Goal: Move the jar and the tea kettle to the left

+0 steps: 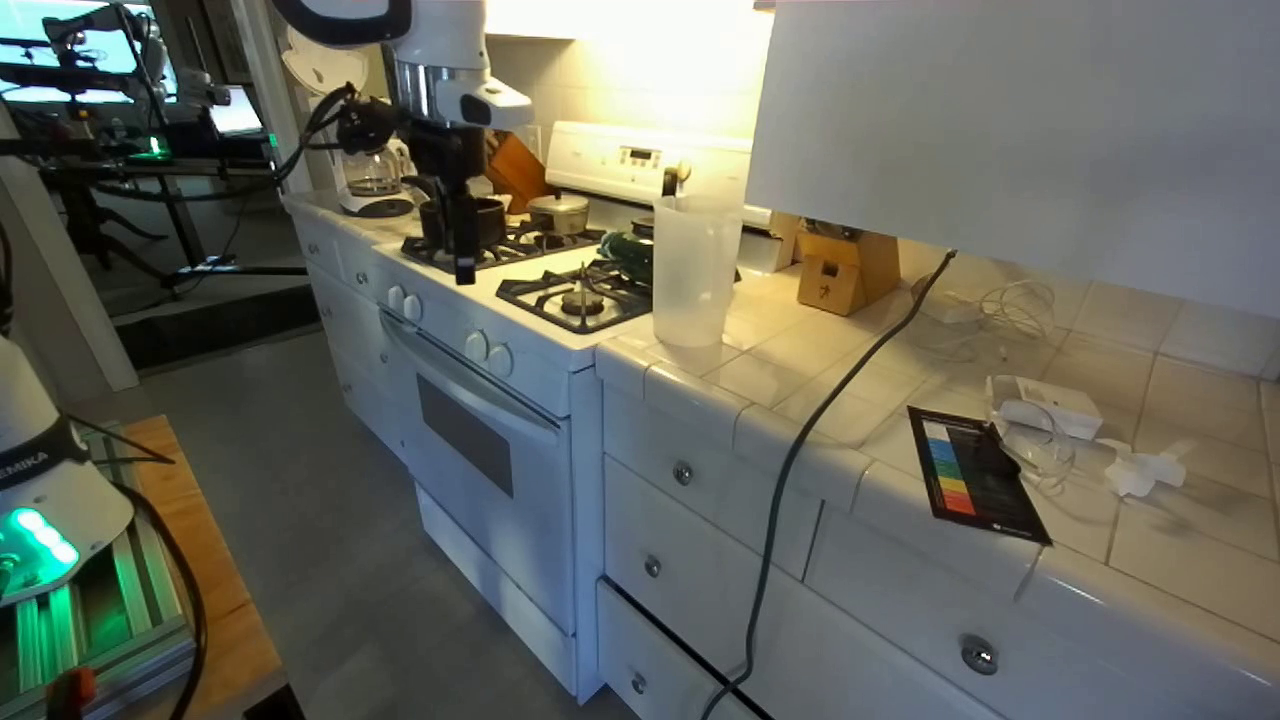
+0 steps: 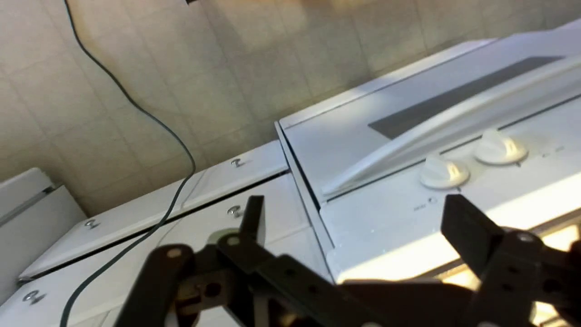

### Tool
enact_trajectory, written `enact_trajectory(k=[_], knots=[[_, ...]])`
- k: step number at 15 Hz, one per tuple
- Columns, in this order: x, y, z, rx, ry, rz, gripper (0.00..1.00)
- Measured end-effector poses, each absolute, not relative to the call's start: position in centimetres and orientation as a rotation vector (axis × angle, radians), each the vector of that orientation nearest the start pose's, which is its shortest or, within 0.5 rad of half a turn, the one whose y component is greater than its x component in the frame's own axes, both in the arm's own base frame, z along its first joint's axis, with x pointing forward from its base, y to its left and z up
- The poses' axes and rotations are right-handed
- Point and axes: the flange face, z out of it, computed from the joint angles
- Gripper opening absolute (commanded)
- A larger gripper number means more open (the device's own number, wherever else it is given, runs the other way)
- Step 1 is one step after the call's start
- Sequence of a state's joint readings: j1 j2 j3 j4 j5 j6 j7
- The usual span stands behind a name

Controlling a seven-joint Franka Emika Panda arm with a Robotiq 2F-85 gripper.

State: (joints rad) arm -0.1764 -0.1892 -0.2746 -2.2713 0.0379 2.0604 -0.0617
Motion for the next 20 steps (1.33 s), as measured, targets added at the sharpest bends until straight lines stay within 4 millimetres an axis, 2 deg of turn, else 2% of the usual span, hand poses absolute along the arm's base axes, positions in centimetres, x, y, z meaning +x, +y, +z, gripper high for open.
enact_trajectory(k=[6, 10, 14, 17, 20], knots=[[48.5, -25.9, 46.6, -2.862, 1.019, -0.270, 1.00], [51.6, -29.9, 48.8, -2.729, 1.298, -0.363, 1.00], [54.2, -33.7, 49.9, -2.554, 1.568, -0.423, 1.00], [56.3, -34.9, 50.9, -2.402, 1.725, -0.460, 1.00], [57.2, -35.2, 51.6, -2.347, 1.761, -0.484, 1.00]])
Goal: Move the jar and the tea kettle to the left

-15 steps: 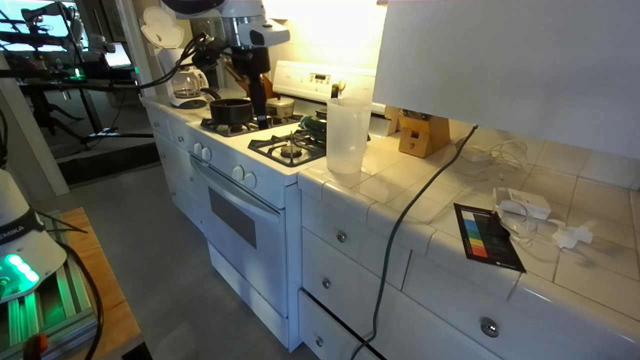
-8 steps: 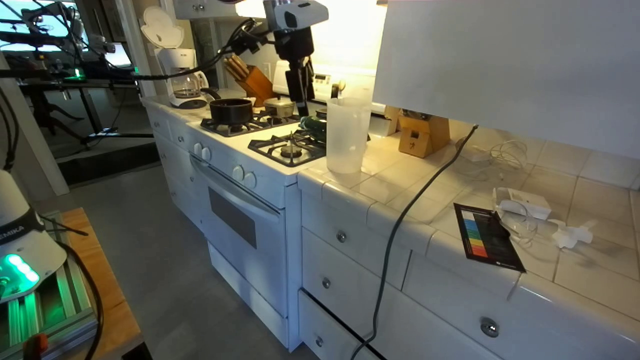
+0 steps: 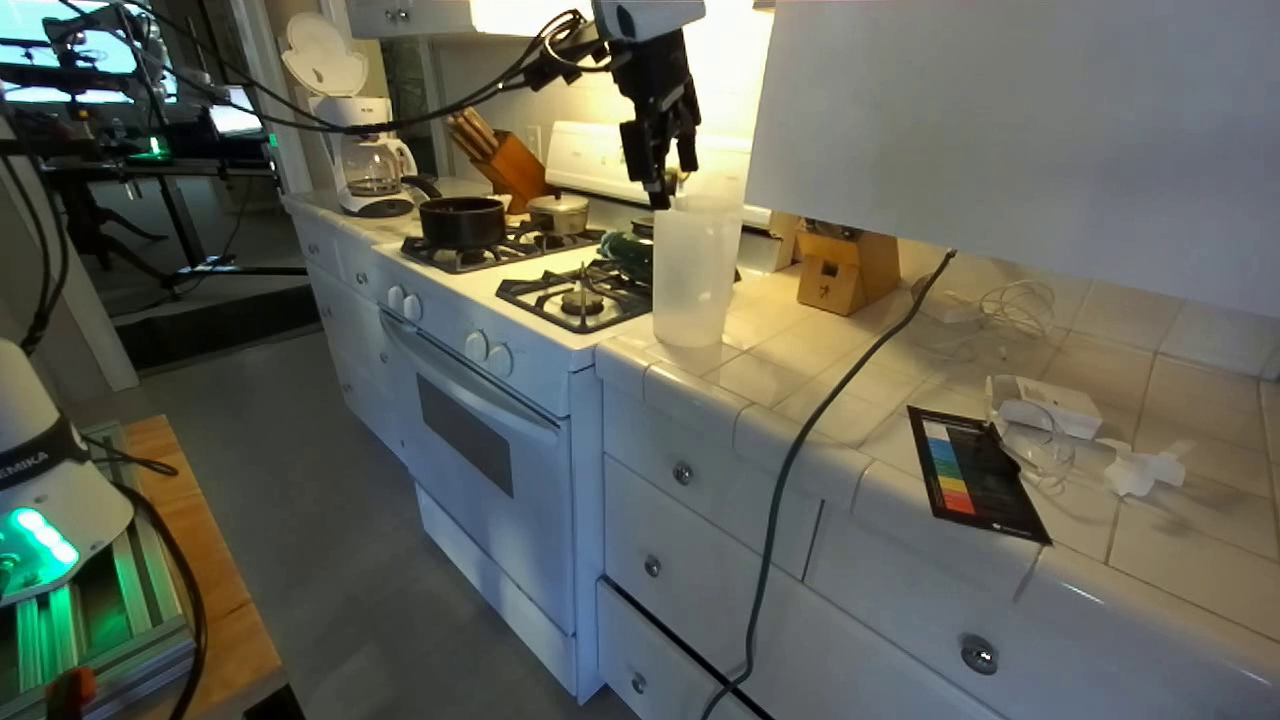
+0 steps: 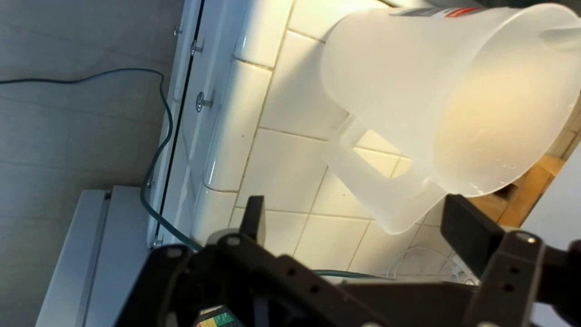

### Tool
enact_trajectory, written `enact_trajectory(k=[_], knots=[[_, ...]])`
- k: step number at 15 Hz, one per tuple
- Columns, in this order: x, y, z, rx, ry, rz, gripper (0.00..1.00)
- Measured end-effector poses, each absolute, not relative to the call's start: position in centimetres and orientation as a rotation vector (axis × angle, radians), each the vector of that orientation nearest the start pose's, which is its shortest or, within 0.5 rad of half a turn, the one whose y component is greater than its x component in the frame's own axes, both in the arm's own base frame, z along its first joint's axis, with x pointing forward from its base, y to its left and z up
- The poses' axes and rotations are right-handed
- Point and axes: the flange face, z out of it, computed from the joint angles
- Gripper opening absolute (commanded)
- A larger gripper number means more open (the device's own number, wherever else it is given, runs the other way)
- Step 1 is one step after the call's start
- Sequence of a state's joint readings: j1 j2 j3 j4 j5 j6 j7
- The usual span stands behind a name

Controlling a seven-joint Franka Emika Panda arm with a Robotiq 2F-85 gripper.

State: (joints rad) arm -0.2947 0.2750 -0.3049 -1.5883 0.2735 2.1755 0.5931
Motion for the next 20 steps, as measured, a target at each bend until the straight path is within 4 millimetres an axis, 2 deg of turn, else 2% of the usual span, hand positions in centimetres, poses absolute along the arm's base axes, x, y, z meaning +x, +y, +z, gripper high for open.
enact_trajectory(k=[5, 12, 16, 20], knots=[[57.3, -35.3, 51.5, -2.309, 1.810, -0.477, 1.00], [58.5, -34.8, 50.7, -1.897, 2.187, -0.408, 1.00], [60.2, -36.4, 50.2, -1.656, 2.368, -0.400, 1.00], [62.2, -37.9, 48.5, -1.557, 2.467, -0.344, 1.00]])
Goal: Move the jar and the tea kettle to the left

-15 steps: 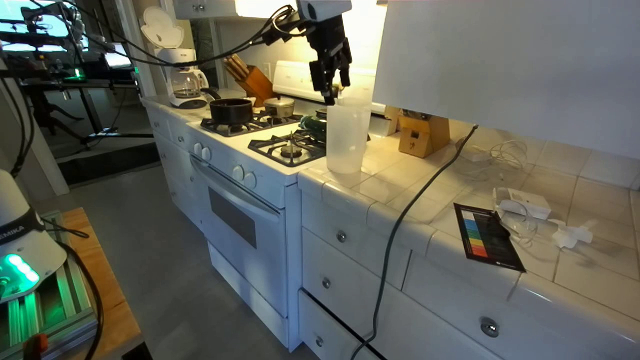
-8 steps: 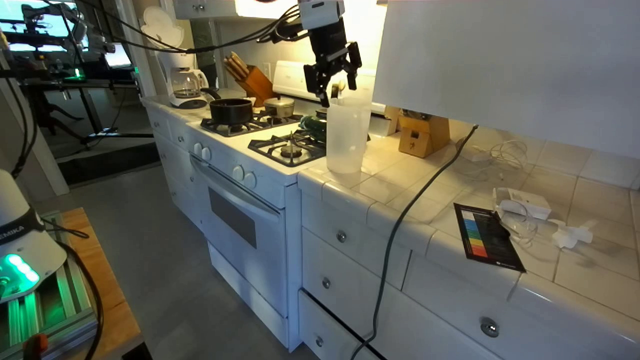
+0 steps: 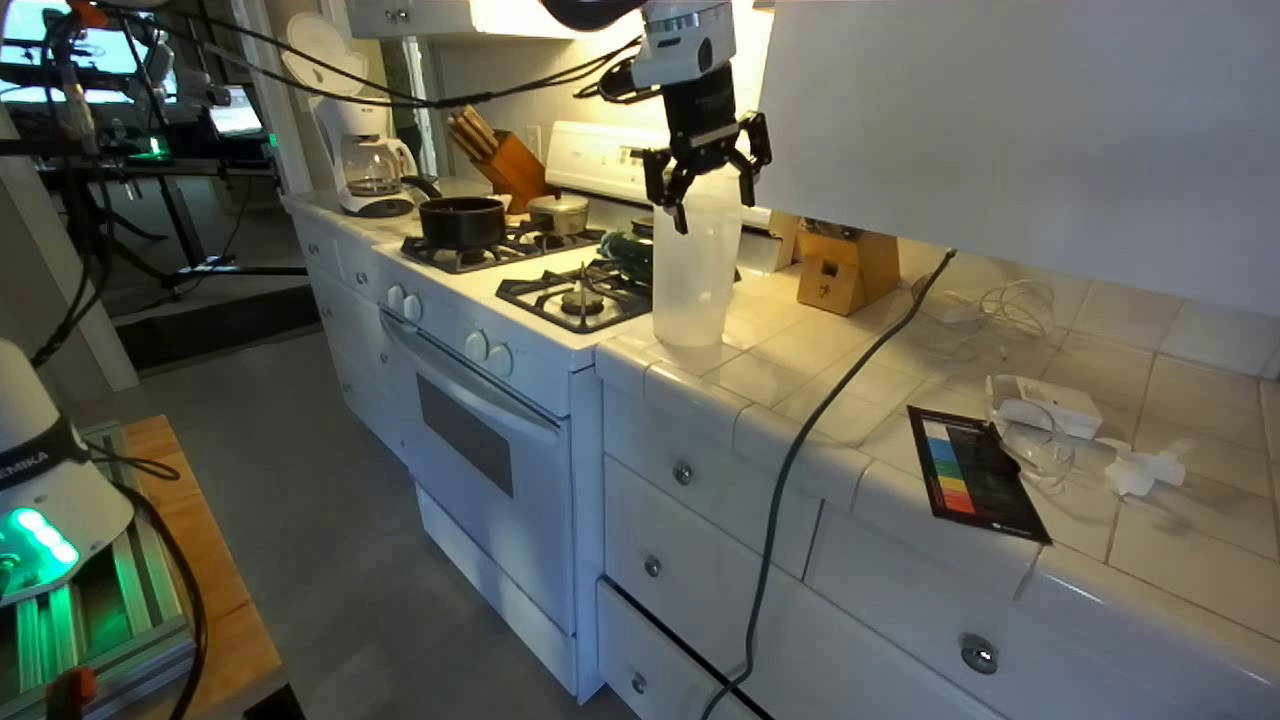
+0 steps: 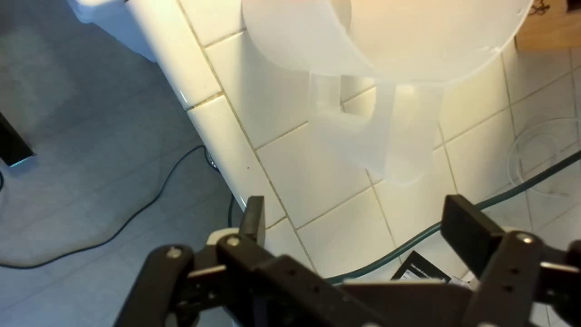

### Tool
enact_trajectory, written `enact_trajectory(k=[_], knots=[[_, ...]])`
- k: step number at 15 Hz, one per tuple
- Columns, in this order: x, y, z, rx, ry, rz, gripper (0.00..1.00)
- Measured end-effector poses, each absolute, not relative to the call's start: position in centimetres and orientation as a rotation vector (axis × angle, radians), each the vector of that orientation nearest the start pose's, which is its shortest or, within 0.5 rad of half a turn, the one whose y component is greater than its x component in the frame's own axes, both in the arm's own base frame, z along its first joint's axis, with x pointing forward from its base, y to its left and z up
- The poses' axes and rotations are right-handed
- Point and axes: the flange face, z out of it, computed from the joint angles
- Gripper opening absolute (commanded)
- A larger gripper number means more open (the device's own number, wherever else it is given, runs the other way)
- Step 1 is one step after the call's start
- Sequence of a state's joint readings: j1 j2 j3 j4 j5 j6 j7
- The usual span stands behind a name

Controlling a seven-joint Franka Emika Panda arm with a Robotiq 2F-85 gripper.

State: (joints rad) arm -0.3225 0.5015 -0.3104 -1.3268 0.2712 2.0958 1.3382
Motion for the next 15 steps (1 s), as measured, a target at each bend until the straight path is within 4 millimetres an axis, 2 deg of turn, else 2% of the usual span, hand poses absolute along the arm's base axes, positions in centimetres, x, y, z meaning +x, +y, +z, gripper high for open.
enact_trajectory(k=[3, 7, 15], knots=[[64.6, -37.6, 48.1, -1.529, 2.479, -0.345, 1.00], [66.8, -37.4, 49.2, -1.513, 2.481, -0.333, 1.00], [67.0, -36.4, 49.8, -1.576, 2.482, -0.135, 1.00]])
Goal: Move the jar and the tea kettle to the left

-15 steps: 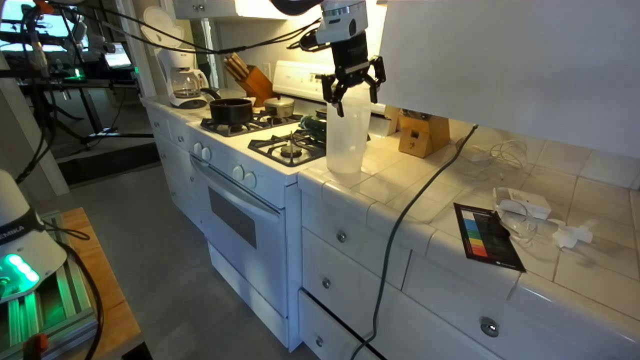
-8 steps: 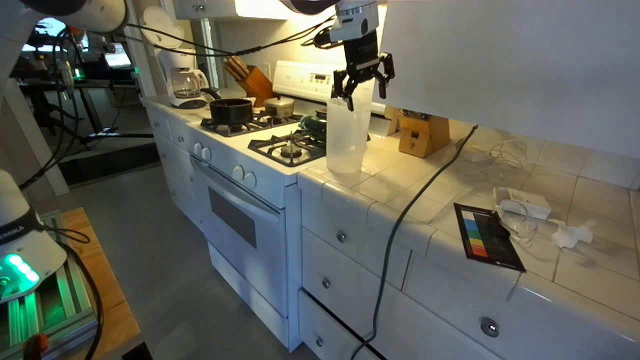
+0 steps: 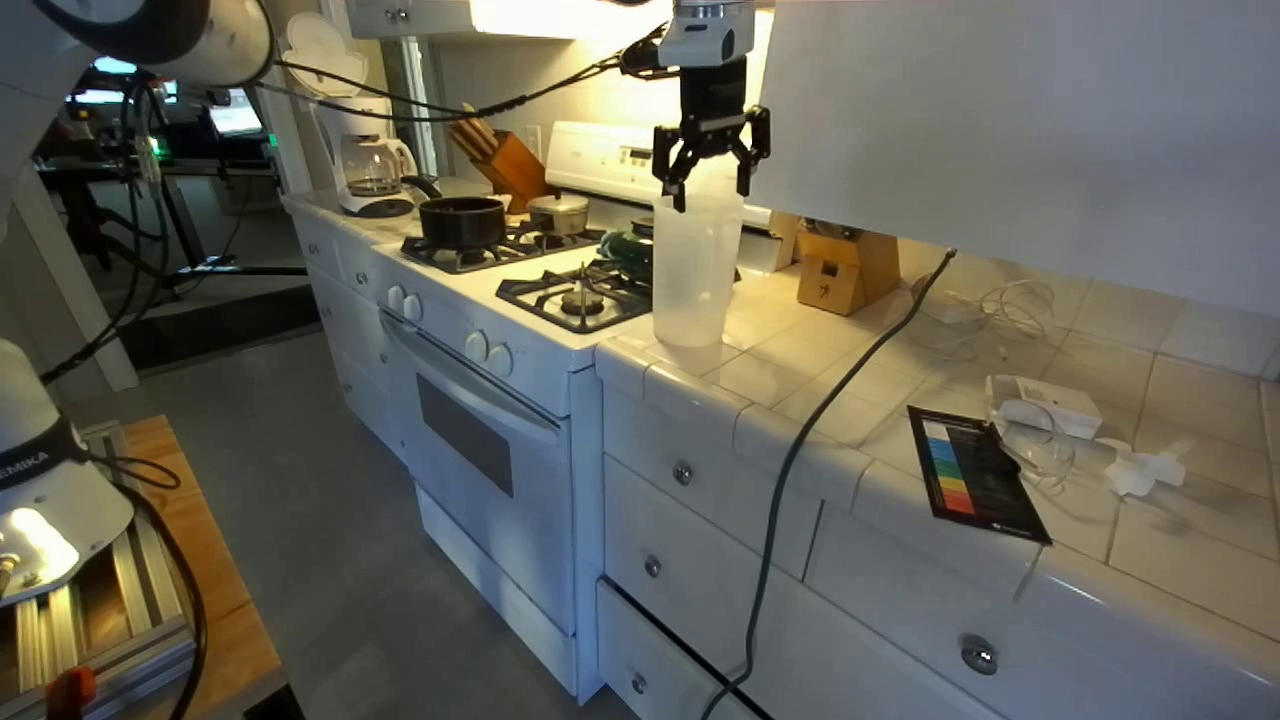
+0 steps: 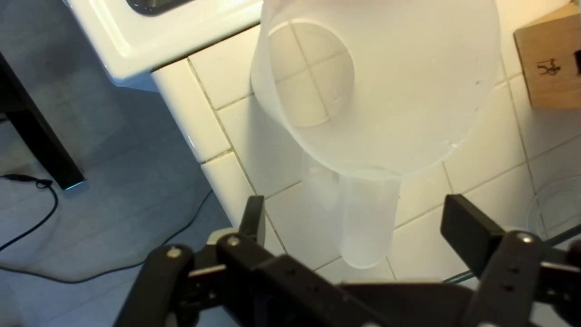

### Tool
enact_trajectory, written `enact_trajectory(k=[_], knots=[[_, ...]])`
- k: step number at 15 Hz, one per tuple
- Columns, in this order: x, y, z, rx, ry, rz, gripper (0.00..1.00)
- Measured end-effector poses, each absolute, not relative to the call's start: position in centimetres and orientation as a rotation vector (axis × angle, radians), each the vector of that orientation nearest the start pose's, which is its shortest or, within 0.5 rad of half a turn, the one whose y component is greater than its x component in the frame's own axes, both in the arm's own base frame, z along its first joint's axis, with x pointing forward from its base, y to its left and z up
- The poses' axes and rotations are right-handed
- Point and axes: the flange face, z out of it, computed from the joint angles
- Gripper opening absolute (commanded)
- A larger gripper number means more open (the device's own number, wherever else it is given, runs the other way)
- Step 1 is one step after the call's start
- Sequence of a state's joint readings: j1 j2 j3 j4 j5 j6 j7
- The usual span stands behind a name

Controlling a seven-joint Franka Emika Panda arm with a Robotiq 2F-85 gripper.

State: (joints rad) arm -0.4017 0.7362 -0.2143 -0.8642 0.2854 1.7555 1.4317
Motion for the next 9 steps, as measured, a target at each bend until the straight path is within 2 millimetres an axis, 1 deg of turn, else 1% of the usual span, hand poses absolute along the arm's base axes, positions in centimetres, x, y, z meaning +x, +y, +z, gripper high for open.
enact_trajectory(k=[4, 5, 6, 9], knots=[[67.2, -37.3, 48.4, -1.559, 2.506, -0.110, 1.00], [67.3, -37.5, 47.9, -1.552, 2.513, -0.104, 0.91], [67.5, -37.7, 47.3, -1.543, 2.520, -0.098, 0.74], [68.1, -37.7, 46.3, -1.518, 2.534, -0.092, 0.50]])
